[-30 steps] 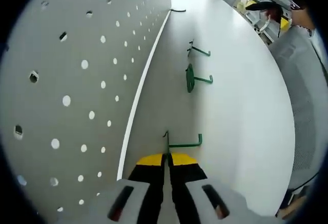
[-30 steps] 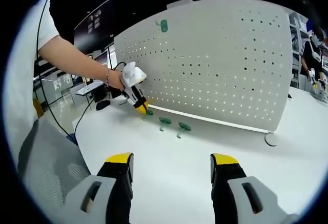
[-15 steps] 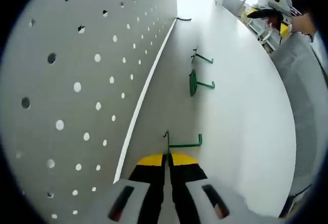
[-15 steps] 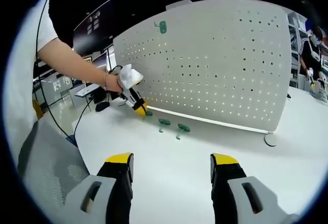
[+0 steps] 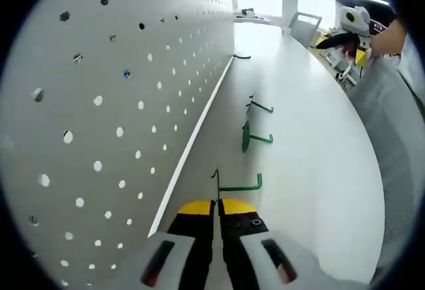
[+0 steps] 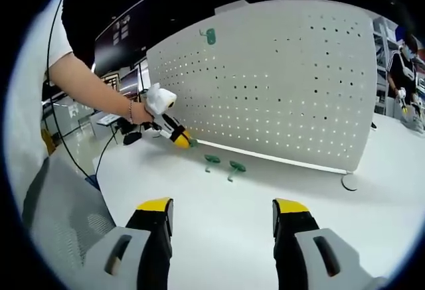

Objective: Insert the hook assembly into the mounting plate slot until the hook locks in place.

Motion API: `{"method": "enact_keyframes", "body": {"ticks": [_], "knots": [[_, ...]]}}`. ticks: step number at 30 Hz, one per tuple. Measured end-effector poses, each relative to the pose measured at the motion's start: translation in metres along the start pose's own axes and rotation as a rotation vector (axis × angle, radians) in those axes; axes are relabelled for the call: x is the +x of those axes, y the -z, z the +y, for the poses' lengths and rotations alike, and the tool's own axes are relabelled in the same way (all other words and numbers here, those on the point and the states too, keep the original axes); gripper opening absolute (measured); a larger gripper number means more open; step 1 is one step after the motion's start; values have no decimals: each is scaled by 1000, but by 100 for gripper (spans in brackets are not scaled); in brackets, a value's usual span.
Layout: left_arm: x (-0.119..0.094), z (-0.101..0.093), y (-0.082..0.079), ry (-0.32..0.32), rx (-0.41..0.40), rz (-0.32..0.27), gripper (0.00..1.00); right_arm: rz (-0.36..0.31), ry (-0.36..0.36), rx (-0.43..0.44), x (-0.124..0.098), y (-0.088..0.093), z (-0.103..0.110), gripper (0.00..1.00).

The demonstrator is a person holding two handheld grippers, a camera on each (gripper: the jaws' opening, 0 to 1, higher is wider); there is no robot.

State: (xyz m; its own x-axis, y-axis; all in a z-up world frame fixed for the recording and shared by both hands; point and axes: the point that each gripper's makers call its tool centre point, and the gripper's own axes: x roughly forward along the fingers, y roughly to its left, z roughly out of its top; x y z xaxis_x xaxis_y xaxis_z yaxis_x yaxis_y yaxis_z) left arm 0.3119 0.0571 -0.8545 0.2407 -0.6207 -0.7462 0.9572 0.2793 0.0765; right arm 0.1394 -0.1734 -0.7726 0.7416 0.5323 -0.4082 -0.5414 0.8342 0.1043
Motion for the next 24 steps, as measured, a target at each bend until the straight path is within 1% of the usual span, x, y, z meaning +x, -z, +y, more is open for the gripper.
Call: {"method": "enact_keyframes", "body": {"ticks": [2,5,6,14,16,24], "knots": [[-2,-2,-6,-5,-8,-33,3,-2,1,1,0,-1,0,58],[-4,-1,-11,-16,-23,-60,3,-2,1,0,0,-1,0,58],[-5,-3,-14,-14,-34,-80,3,-2,0,0,0,-1,0,58],[-11,-8,-24,-26,-53,-134,3,3,-5,-5,0,0,2,59],[-14,-10,-29,-29,-72,-159,3,6,-4,-5,0,0,2,59],[-23,-17,-37,-47,-92,-224,2,14,-3,-10,0,1,2,59]]}}
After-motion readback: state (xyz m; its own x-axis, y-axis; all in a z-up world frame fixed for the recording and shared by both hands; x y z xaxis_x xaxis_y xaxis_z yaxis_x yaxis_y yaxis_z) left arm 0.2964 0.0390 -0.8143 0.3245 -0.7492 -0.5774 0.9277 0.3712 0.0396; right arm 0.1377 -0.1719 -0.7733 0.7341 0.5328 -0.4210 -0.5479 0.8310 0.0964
